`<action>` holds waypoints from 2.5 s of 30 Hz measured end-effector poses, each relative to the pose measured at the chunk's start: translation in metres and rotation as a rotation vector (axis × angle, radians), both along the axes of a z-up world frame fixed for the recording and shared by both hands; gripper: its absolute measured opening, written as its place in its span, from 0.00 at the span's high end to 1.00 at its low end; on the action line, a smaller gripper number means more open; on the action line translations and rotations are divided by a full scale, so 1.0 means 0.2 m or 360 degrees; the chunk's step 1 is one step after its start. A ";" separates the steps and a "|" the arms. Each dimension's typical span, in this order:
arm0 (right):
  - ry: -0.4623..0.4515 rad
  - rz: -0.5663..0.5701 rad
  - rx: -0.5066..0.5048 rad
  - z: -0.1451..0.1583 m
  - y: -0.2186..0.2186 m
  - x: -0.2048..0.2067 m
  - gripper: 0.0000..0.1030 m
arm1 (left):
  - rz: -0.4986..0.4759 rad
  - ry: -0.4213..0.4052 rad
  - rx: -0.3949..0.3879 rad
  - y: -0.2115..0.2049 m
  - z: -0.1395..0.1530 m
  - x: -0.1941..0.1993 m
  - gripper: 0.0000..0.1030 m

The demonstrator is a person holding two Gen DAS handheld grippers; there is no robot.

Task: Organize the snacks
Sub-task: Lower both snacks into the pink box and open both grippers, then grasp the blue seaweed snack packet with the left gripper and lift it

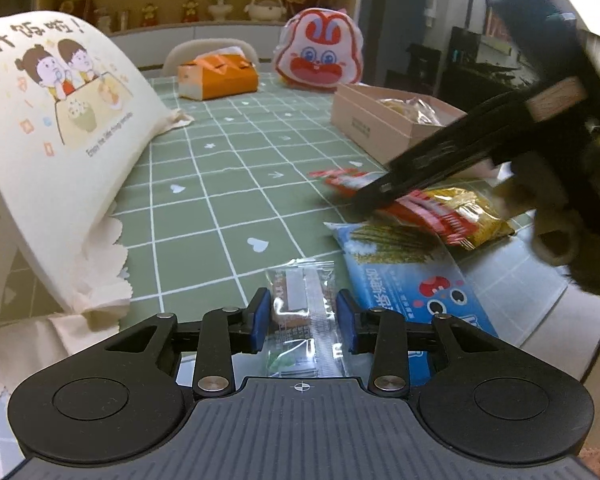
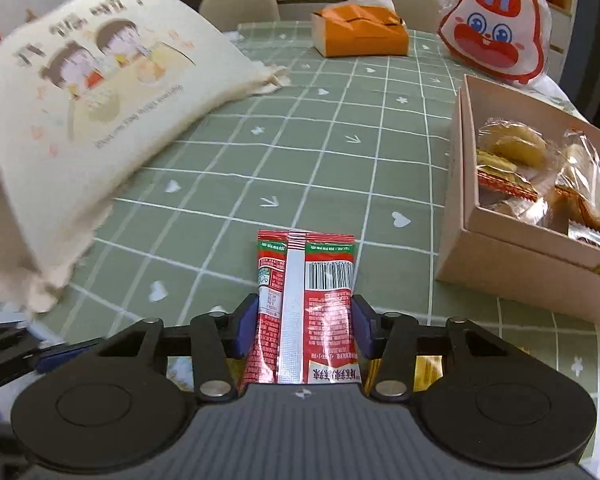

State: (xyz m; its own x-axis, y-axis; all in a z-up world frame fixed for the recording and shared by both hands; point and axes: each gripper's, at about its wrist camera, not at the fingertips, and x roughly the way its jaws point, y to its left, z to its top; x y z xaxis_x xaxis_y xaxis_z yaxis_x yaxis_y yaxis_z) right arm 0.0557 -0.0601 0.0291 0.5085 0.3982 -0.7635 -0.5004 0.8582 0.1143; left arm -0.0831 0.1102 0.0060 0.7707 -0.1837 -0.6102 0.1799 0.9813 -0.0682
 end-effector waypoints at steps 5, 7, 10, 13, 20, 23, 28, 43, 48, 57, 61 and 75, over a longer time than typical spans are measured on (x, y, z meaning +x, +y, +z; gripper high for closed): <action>-0.0127 -0.0017 0.0046 0.15 -0.20 -0.17 0.54 | -0.0001 -0.0082 -0.0021 -0.02 0.08 -0.03 0.61; -0.0162 -0.0038 0.0067 0.20 -0.30 -0.22 0.54 | -0.0005 -0.0143 -0.0017 -0.04 0.14 -0.06 0.61; -0.0204 -0.0110 0.0076 0.24 -0.47 -0.30 0.54 | -0.0097 -0.0191 -0.0026 -0.13 0.22 -0.09 0.61; -0.0228 -0.0194 0.0072 0.26 -0.63 -0.37 0.54 | -0.0227 -0.0194 -0.0056 -0.26 0.27 -0.10 0.61; -0.0398 -0.0322 0.0109 0.49 -0.93 -0.43 0.54 | -0.0400 -0.0426 -0.0162 -0.51 0.66 0.08 0.61; -0.0538 -0.0344 0.0164 0.67 -1.00 -0.37 0.54 | -0.0431 -0.0505 -0.0170 -0.62 0.84 0.29 0.61; -0.0609 -0.0421 0.0243 0.84 -1.03 -0.09 0.54 | -0.0438 -0.0361 -0.0354 -0.74 0.96 0.72 0.60; -0.0284 -0.0552 0.0150 0.51 -0.88 0.59 0.39 | -0.0259 0.0108 -0.0712 -0.51 0.40 1.23 0.60; -0.0256 -0.0561 0.0109 0.42 -0.94 0.37 0.30 | -0.0116 0.0053 -0.0536 -0.34 0.36 0.89 0.60; -0.0251 -0.0452 0.0100 0.22 -0.81 -0.07 0.23 | 0.0106 0.0127 -0.0524 -0.07 0.18 0.40 0.60; -0.0186 -0.0349 0.0144 0.10 -0.72 -0.22 0.22 | 0.0181 0.0081 -0.0507 -0.02 0.15 0.21 0.60; -0.0358 -0.0259 0.0100 -0.05 -0.46 -0.42 0.21 | 0.0114 -0.0020 -0.0352 -0.21 0.08 -0.12 0.60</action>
